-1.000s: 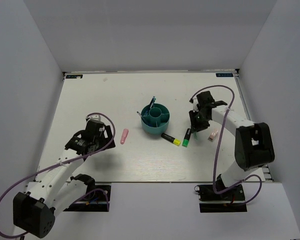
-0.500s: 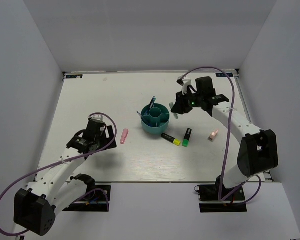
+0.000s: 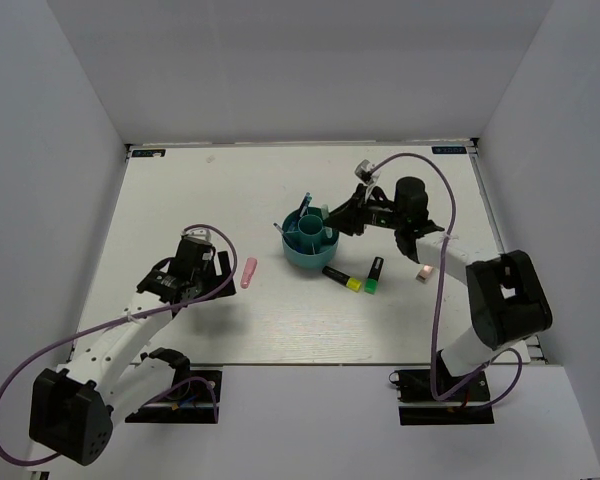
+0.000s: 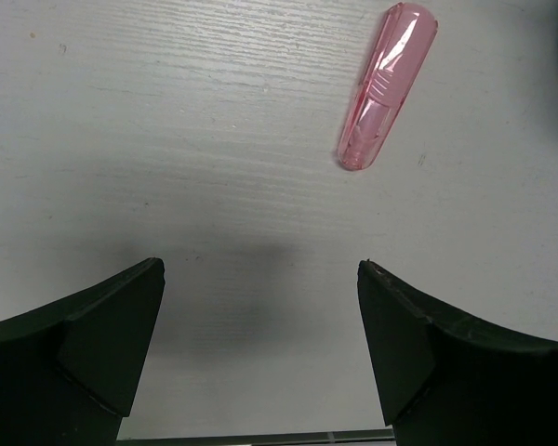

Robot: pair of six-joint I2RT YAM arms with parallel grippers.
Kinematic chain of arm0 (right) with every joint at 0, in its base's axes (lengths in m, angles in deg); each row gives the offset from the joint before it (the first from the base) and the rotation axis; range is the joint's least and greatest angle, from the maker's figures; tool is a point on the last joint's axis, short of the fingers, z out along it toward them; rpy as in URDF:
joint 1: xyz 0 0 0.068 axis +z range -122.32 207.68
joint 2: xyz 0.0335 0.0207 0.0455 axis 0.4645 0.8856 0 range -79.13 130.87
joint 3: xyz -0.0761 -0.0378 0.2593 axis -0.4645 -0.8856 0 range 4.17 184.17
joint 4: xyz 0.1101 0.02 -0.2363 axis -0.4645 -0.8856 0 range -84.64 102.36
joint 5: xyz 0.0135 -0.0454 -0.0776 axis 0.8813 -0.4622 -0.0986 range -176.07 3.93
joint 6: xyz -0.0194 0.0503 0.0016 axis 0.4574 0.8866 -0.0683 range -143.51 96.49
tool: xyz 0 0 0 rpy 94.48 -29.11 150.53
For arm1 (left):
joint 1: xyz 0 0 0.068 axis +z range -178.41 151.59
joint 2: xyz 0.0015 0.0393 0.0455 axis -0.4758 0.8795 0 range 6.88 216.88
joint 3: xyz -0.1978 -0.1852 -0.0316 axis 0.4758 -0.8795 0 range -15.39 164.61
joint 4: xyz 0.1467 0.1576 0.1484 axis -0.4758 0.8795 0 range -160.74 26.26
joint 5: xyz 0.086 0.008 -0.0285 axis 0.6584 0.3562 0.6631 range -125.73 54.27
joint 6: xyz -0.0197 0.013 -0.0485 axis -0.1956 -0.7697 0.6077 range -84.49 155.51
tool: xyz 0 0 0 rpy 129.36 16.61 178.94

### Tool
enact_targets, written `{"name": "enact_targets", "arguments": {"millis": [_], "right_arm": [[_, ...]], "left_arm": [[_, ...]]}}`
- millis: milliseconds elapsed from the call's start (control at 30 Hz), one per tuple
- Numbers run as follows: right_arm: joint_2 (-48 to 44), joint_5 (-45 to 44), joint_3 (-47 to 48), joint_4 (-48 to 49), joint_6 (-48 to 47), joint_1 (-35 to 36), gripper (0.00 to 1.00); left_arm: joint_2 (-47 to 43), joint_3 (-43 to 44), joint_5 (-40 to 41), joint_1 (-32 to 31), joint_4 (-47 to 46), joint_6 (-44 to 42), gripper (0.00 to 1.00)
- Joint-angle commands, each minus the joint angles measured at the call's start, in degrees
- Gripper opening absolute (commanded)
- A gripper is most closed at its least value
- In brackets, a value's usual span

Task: Sort the stationery into containers
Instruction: Place the stationery in the storage box.

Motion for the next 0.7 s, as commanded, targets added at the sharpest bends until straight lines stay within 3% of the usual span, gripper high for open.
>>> {"name": "enact_targets", "arguments": {"millis": [0, 167, 500, 667], "right_arm": [[2.9, 3.8, -2.7, 20.6, 7.0, -0.2, 0.0], [6.3, 1.3, -6.1, 33.7, 12.1, -0.5, 0.0], [11.6, -2.7, -6.4, 37.1, 12.4, -0.5, 0.0], [12.1, -3.5, -8.5, 38.4, 11.6, -0.5, 0.0]], "left_arm": [[0.0, -0.4, -0.6, 0.3, -1.4, -0.6, 0.94], [0.3, -0.2, -1.1, 0.4, -1.7, -0.7, 0.94], [1.8, 1.2, -1.4, -0.1, -4.8, -0.2, 0.94], [8.0, 4.7, -0.1, -2.0, -6.4, -1.6, 0.92]]}}
